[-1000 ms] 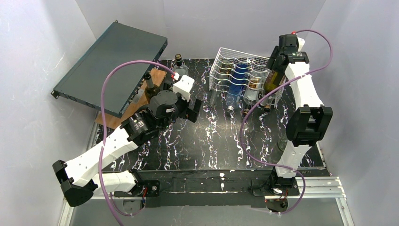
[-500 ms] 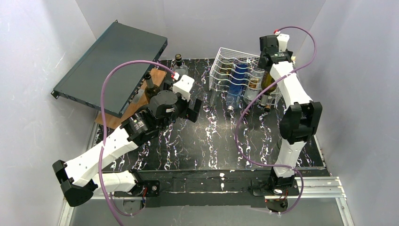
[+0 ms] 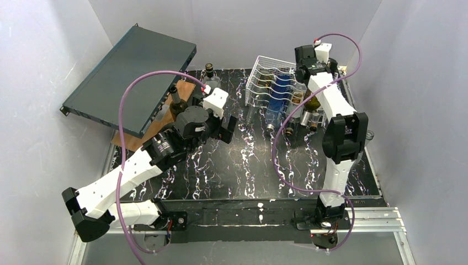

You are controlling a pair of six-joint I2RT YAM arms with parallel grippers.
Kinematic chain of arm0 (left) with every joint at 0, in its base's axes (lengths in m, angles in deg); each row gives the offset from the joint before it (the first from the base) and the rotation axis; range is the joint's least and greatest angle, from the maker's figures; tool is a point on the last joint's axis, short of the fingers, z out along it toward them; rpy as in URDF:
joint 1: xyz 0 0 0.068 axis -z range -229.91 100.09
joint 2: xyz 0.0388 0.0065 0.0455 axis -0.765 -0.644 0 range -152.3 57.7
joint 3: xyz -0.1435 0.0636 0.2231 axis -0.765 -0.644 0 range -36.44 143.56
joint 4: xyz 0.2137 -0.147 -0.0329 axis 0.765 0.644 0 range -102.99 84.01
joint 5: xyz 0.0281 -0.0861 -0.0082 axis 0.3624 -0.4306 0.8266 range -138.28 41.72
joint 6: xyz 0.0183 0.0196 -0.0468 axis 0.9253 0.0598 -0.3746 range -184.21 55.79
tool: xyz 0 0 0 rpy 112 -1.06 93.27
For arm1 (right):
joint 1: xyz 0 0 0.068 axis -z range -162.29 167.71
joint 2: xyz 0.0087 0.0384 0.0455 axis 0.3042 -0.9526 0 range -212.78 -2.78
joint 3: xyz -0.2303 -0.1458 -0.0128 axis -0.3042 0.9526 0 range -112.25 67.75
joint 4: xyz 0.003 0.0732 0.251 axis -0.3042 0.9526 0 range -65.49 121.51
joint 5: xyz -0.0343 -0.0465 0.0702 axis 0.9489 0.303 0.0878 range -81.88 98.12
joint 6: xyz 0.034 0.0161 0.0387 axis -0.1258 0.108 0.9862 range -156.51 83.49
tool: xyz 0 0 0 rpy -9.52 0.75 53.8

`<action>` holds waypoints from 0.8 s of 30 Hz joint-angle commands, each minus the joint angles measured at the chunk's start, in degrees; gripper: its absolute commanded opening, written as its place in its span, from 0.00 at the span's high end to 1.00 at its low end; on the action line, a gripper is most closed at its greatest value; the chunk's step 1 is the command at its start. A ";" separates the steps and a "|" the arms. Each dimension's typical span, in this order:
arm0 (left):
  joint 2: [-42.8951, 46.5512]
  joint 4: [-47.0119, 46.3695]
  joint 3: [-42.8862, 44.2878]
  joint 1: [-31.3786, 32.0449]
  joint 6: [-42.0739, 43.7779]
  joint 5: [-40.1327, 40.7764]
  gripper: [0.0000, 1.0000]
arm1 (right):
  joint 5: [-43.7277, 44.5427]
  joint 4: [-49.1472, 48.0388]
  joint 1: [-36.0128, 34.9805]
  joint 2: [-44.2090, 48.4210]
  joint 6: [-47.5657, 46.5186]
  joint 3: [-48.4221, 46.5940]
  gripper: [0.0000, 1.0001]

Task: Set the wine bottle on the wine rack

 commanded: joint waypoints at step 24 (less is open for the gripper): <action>-0.87 -0.48 -0.78 -0.25 -0.51 -0.95 0.01 | -1.03 -14.26 4.00 -4.08 -13.03 1.37 0.99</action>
